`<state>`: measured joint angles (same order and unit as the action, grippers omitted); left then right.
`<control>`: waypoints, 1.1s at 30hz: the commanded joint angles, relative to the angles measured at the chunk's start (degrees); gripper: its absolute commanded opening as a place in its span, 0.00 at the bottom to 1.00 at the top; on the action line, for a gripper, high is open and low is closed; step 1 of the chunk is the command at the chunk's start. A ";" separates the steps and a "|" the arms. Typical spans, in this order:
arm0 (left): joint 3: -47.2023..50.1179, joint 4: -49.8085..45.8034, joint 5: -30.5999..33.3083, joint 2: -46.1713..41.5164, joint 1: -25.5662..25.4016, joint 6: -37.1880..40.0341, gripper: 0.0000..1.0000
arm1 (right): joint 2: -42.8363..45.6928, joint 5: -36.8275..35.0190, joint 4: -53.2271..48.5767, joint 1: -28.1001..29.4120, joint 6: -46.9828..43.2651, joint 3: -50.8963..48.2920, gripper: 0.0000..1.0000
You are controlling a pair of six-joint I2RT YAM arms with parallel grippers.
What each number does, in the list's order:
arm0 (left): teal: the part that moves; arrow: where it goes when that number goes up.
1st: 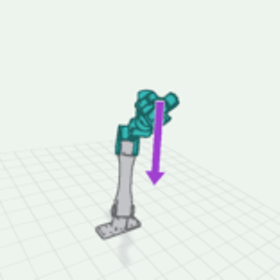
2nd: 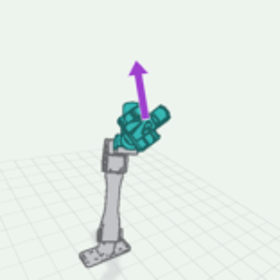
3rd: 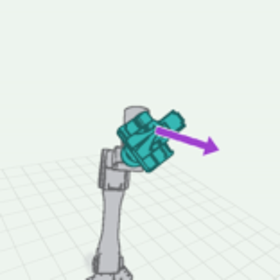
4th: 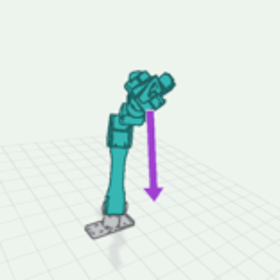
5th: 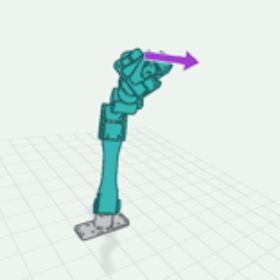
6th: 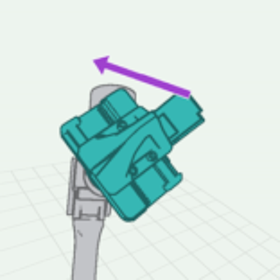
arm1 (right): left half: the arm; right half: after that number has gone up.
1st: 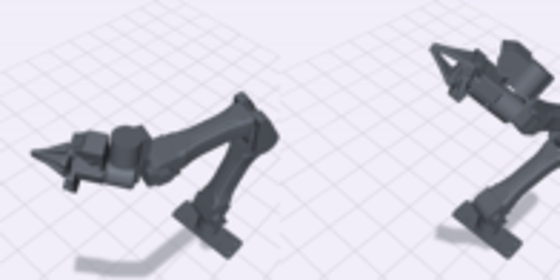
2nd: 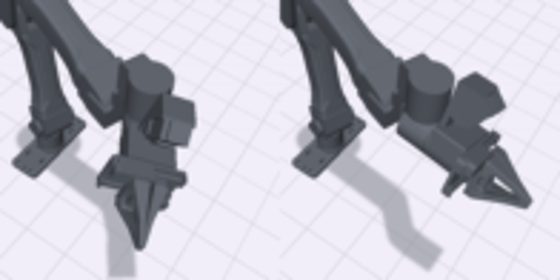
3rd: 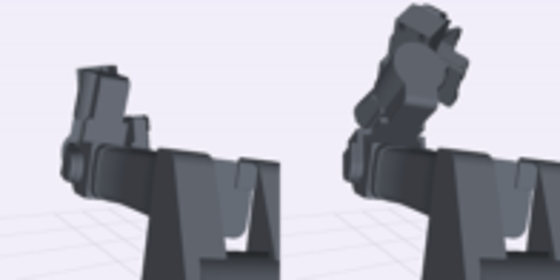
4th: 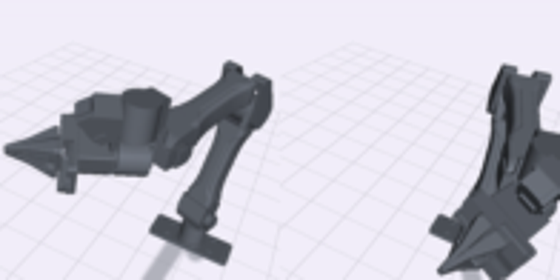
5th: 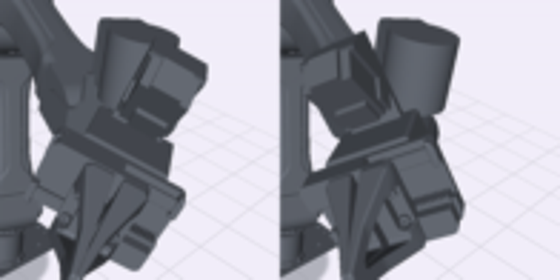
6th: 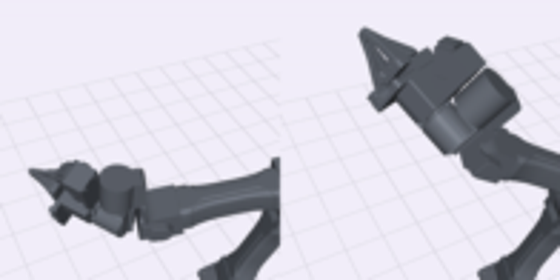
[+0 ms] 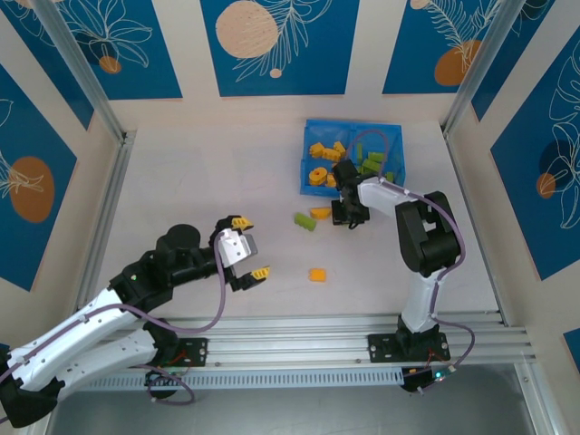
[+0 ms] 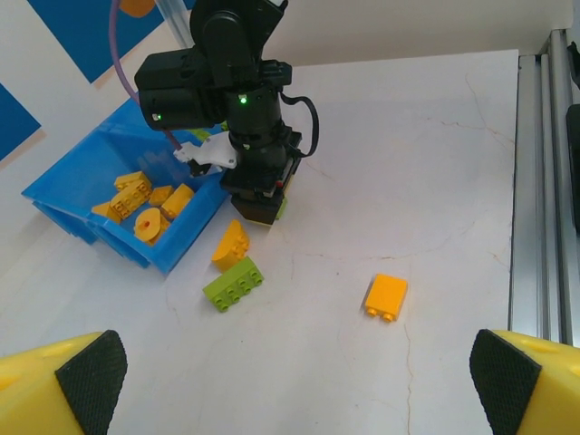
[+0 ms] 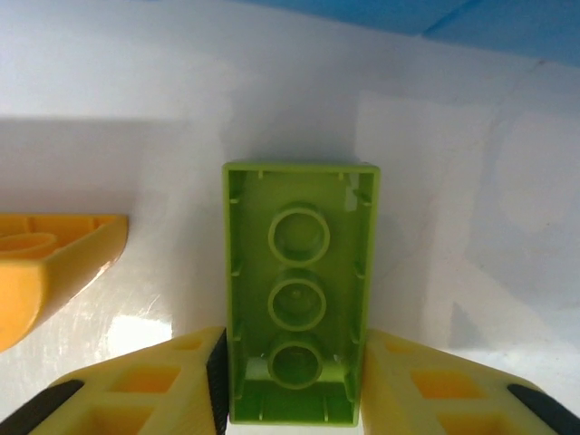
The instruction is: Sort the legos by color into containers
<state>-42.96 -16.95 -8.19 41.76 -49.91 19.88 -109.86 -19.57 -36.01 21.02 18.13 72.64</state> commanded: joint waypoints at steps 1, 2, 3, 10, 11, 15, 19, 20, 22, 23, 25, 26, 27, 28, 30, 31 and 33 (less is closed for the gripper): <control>-0.54 -1.19 1.60 -0.10 -0.37 -0.20 1.00 | 0.66 -2.42 -2.61 1.65 -0.18 0.12 0.38; -0.54 -1.19 1.47 -0.14 -0.38 -0.35 1.00 | 1.61 -2.45 -2.75 1.99 0.14 -0.32 0.37; -0.46 -1.16 1.20 -0.18 -0.36 -0.56 1.00 | 2.79 -2.47 -2.76 2.22 0.54 -0.76 0.35; -0.96 -0.82 0.74 -0.42 -0.37 -1.00 1.00 | 19.75 -3.20 -3.98 3.94 4.13 -3.92 0.32; -1.11 -0.47 0.50 -0.53 -0.36 -1.13 1.00 | 23.02 -3.72 -3.76 3.79 4.67 -4.23 0.32; -2.09 1.58 -2.64 -0.82 -0.42 -1.92 1.00 | 32.12 -5.95 -1.74 1.40 4.73 -2.99 0.32; -2.91 4.28 -6.52 -0.28 -0.39 -3.16 1.00 | 30.66 -5.80 0.94 -4.79 2.14 2.15 0.32; -2.90 4.70 -6.90 -0.13 -0.37 -3.49 1.00 | 27.94 -5.58 0.46 -6.48 1.47 4.72 0.32; -3.17 4.87 -6.72 0.29 -0.34 -4.00 1.00 | 22.09 -5.43 0.29 -9.18 -0.01 9.62 0.32; -3.28 4.71 -6.53 0.45 -0.36 -4.33 1.00 | 18.58 -5.35 0.34 -10.30 -0.32 12.46 0.32; -3.56 4.35 -5.78 0.78 -0.39 -5.12 1.00 | 12.09 -4.21 -0.29 -12.60 0.01 18.02 0.32; -3.94 3.71 -5.18 0.95 -0.43 -5.74 1.00 | 7.95 -2.93 -1.17 -13.57 0.42 20.82 0.32; -4.47 2.81 -4.48 1.19 -0.32 -6.52 1.00 | 4.73 -1.90 -2.31 -14.48 0.79 23.99 0.32; -5.24 1.27 -3.62 1.70 -0.38 -7.26 1.00 | 0.88 -0.75 -3.86 -15.13 1.57 27.63 0.32; -7.04 -1.95 -3.69 2.94 -0.41 -7.67 1.00 | -5.98 0.12 -5.91 -15.90 2.33 34.92 0.32; -7.83 -3.38 -3.81 3.62 -0.45 -7.97 1.00 | -8.77 0.43 -7.01 -16.07 2.48 38.04 0.32; -8.91 -4.84 -3.18 4.59 -0.46 -9.59 1.00 | -14.39 0.91 -9.45 -16.14 2.52 44.69 0.33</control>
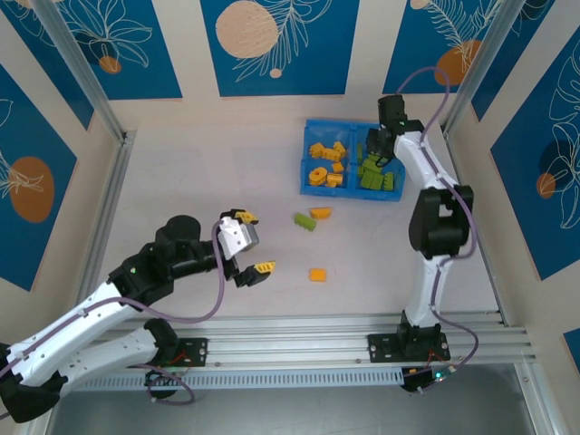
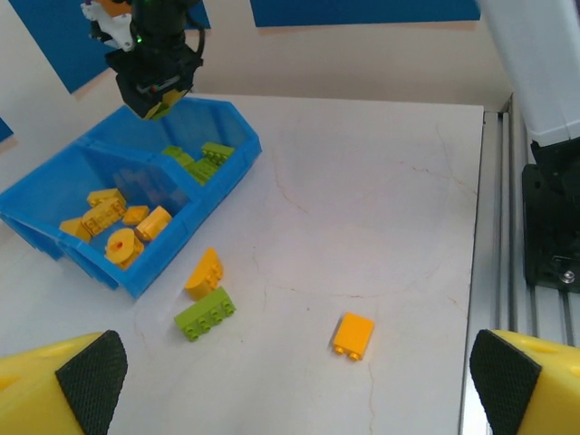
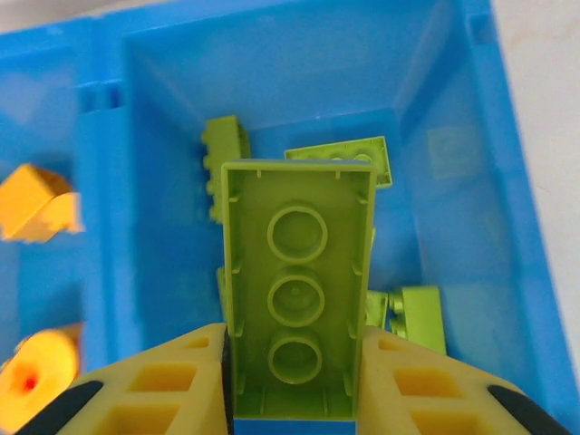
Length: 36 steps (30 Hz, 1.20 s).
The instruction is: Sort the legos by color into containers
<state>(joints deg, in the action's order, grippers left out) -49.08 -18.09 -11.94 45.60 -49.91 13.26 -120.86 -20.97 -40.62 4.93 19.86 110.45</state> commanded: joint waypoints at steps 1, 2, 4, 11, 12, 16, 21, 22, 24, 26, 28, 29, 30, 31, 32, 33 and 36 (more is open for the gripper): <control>-3.25 -4.21 1.22 1.26 -0.45 -3.92 1.00 | -6.34 2.30 -6.51 -0.24 0.88 10.88 0.34; -3.76 -4.60 2.13 1.77 -0.45 -5.10 1.00 | -8.63 2.31 -8.02 -0.36 1.12 14.19 0.36; -4.59 -5.27 3.82 2.78 -0.45 -7.21 1.00 | -12.51 2.50 -12.37 -0.70 1.71 20.93 0.41; -4.09 -0.42 7.36 6.58 -0.45 -15.52 1.00 | -8.76 4.25 -12.99 -0.80 -0.37 20.63 0.56; -4.29 -0.08 8.11 7.59 -0.45 -16.21 1.00 | -7.33 5.04 -13.12 -0.84 -0.52 19.46 0.56; -5.49 -0.12 12.77 12.64 -0.45 -21.59 1.00 | 2.05 9.55 -12.36 -0.81 -0.02 8.79 0.55; -5.65 3.40 13.86 20.13 -0.61 -31.19 1.00 | 21.80 18.97 -6.37 -0.30 3.71 -13.53 0.56; -5.96 4.14 14.54 22.07 -0.75 -33.47 1.00 | 25.96 21.19 -5.60 -0.04 4.74 -17.11 0.57; -7.31 4.40 15.75 26.06 -0.96 -36.41 1.00 | 33.51 25.50 -4.24 0.59 6.36 -24.31 0.59; -10.18 3.09 18.40 30.67 -1.17 -39.00 1.00 | 41.23 28.17 -4.11 1.80 8.66 -30.41 0.63; -13.60 1.50 20.29 35.33 -1.23 -40.27 1.00 | 47.47 29.67 -5.03 3.43 10.65 -34.89 0.66; -15.83 0.56 20.52 37.95 -1.18 -39.89 1.00 | 50.54 29.57 -5.80 4.43 12.33 -36.94 0.68; -17.64 0.12 20.17 40.28 -1.22 -38.44 1.00 | 53.10 29.66 -5.91 5.53 13.78 -39.10 0.68; -20.04 -0.47 19.10 43.17 -1.26 -36.21 0.99 | 55.79 29.63 -5.90 6.75 15.51 -41.70 0.70; -22.62 -1.15 17.69 46.24 -1.16 -33.27 0.99 | 58.63 29.04 -5.87 8.15 17.20 -44.35 0.72; -24.98 -2.13 16.04 48.77 -1.15 -30.10 0.99 | 60.87 28.24 -5.82 9.24 18.48 -46.51 0.73; -35.07 -9.01 9.16 58.68 -0.53 -21.03 0.98 | 66.56 24.54 -7.86 11.06 21.01 -52.18 0.75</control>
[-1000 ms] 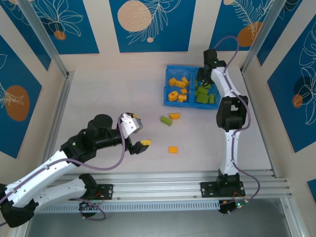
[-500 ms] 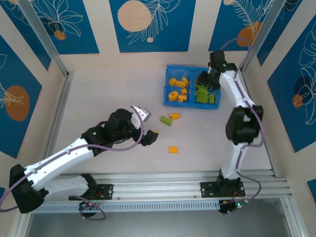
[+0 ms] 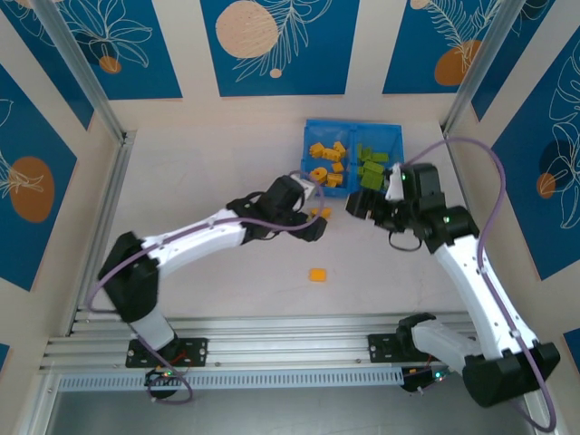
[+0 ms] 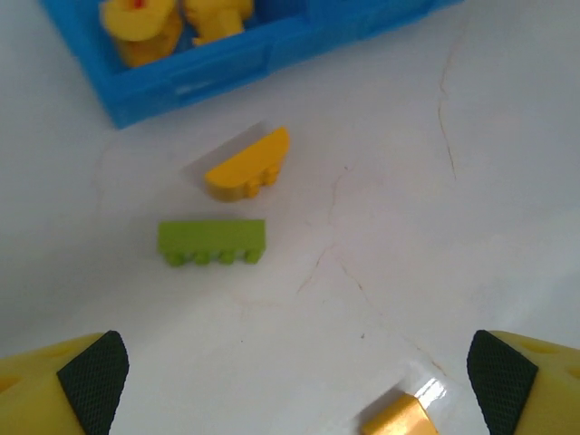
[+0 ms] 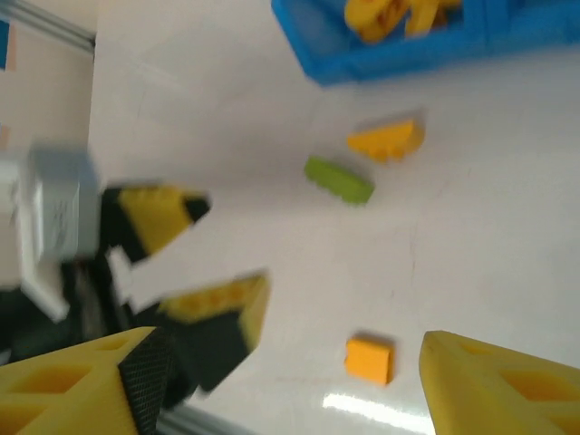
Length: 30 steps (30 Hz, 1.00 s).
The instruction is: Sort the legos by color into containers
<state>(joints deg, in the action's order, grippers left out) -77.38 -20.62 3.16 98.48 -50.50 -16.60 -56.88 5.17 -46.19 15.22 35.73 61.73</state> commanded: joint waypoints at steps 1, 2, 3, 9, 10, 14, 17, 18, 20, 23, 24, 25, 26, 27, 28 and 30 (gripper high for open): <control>-11.24 -10.05 -8.23 9.61 0.58 10.76 0.98 | 4.09 -2.70 -3.56 0.70 5.61 -4.58 0.76; -15.48 -13.42 -9.81 13.01 1.16 12.26 0.97 | 5.42 -3.71 -4.97 0.47 5.71 -5.48 0.76; -18.19 -15.28 -10.69 15.35 1.51 13.07 0.97 | 6.42 -4.22 -6.02 0.40 5.67 -5.81 0.76; -27.63 -18.30 -6.25 24.89 2.37 19.84 0.88 | 10.95 -6.30 -11.02 0.31 4.79 -5.32 0.78; -29.12 -18.25 -4.62 26.27 2.33 20.77 0.85 | 11.41 -6.53 -11.43 0.33 4.79 -5.38 0.78; -34.51 -17.61 -2.60 31.26 2.86 23.39 0.79 | 12.37 -6.46 -11.90 0.17 4.88 -6.12 0.79; -38.83 -18.39 -0.98 35.14 3.15 25.26 0.78 | 12.42 -5.62 -11.89 0.20 5.25 -6.28 0.79; -39.52 -18.32 -0.05 35.98 3.22 25.93 0.78 | 12.49 -5.45 -11.90 0.27 5.36 -6.32 0.79; -40.91 -18.05 1.21 37.55 3.29 26.87 0.77 | 12.74 -5.02 -11.82 0.33 5.75 -6.36 0.79; -42.52 -19.27 2.71 39.46 3.39 26.82 0.73 | 13.02 -4.15 -11.73 0.33 6.15 -6.25 0.79; -42.37 -19.32 3.21 39.73 3.47 26.80 0.71 | 13.10 -3.99 -11.73 0.40 6.24 -6.21 0.79; -42.17 -19.48 3.49 40.03 3.57 26.92 0.70 | 13.19 -3.91 -11.73 0.38 6.36 -6.27 0.79; -41.98 -19.71 3.61 40.25 3.64 26.92 0.69 | 13.29 -3.82 -11.73 0.42 6.54 -6.41 0.79; -41.70 -19.95 3.54 40.30 3.63 26.89 0.67 | 13.29 -3.63 -11.75 0.34 6.68 -6.45 0.79; -41.19 -20.01 3.20 40.26 3.64 26.81 0.65 | 13.29 -3.45 -11.64 0.42 6.93 -6.54 0.79; -39.50 -19.42 2.82 39.73 3.65 26.80 0.60 | 13.29 -2.54 -11.14 0.42 7.25 -6.54 0.79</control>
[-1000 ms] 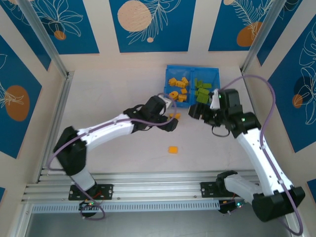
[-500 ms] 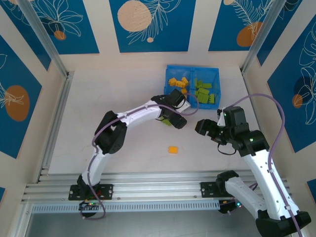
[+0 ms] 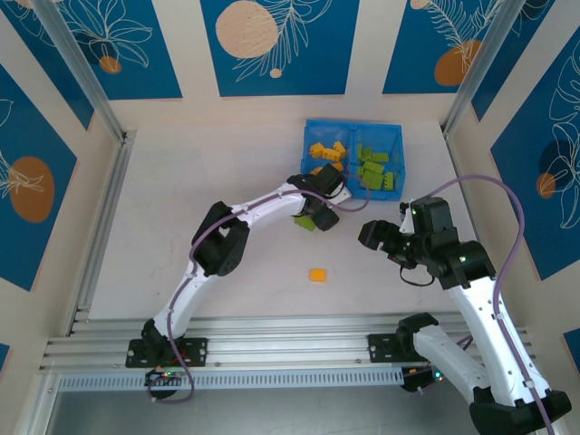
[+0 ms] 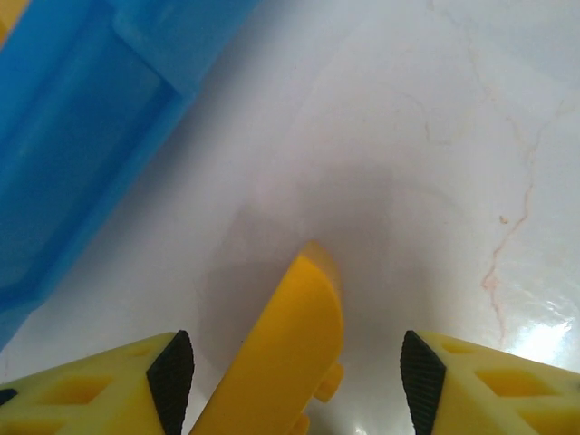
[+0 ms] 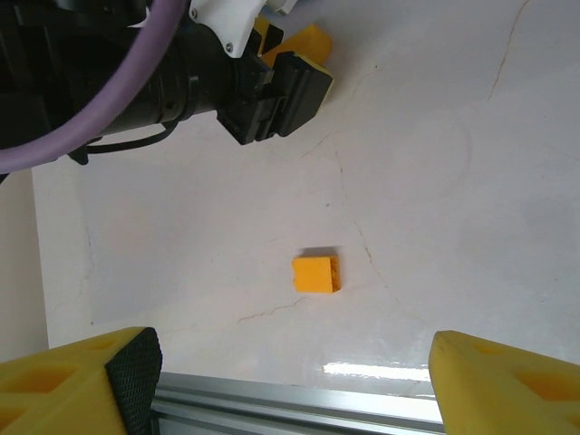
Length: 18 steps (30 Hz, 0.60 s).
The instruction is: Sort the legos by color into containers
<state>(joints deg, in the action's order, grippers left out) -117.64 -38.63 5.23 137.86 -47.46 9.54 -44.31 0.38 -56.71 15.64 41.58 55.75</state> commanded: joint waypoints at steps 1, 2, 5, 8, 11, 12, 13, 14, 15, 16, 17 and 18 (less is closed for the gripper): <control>1.76 -0.92 0.74 0.04 0.52 0.72 0.59 | 0.72 2.73 -0.30 -0.04 1.69 -0.46 0.79; 2.62 -0.54 0.89 -0.25 0.52 0.74 0.57 | 0.72 3.03 -0.09 0.00 1.86 -0.42 0.80; 4.71 0.60 0.47 -1.19 0.53 0.70 0.37 | 0.54 3.48 0.19 0.01 2.10 -0.38 0.80; 6.02 1.52 -0.98 -2.04 0.52 0.15 0.25 | 0.33 3.15 0.11 0.05 2.28 -0.77 0.80; 6.94 2.54 -2.13 -3.36 0.35 -0.63 0.25 | 0.39 3.46 0.52 0.11 2.62 -0.99 0.80; 7.22 2.88 -2.60 -4.04 0.35 -1.02 0.24 | 0.37 3.48 0.63 0.09 2.63 -0.91 0.80; 7.62 3.25 -3.40 -5.02 0.35 -1.52 0.22 | 0.37 3.49 0.55 0.15 2.63 -0.77 0.80; 8.09 3.75 -4.49 -6.38 0.30 -2.11 0.20 | 0.37 3.40 0.42 0.16 2.62 -0.58 0.80; 8.52 4.14 -5.45 -7.60 0.25 -2.62 0.16 | 0.37 3.26 0.22 0.17 2.56 -0.34 0.80; 8.81 4.28 -6.19 -8.92 0.26 -3.22 0.14 | 0.37 2.97 -0.05 0.14 2.49 -0.05 0.80; 8.92 4.20 -6.54 -10.42 0.18 -3.55 0.14 | 0.46 2.58 -0.35 0.18 2.38 0.19 0.80; 8.92 4.09 -6.64 -11.67 0.07 -3.80 0.14 | 0.54 2.24 -0.57 0.18 2.45 0.40 0.80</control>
<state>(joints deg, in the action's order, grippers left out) -108.73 -35.00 1.58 132.73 -47.48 7.62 -44.36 2.15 -56.47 15.64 43.48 55.46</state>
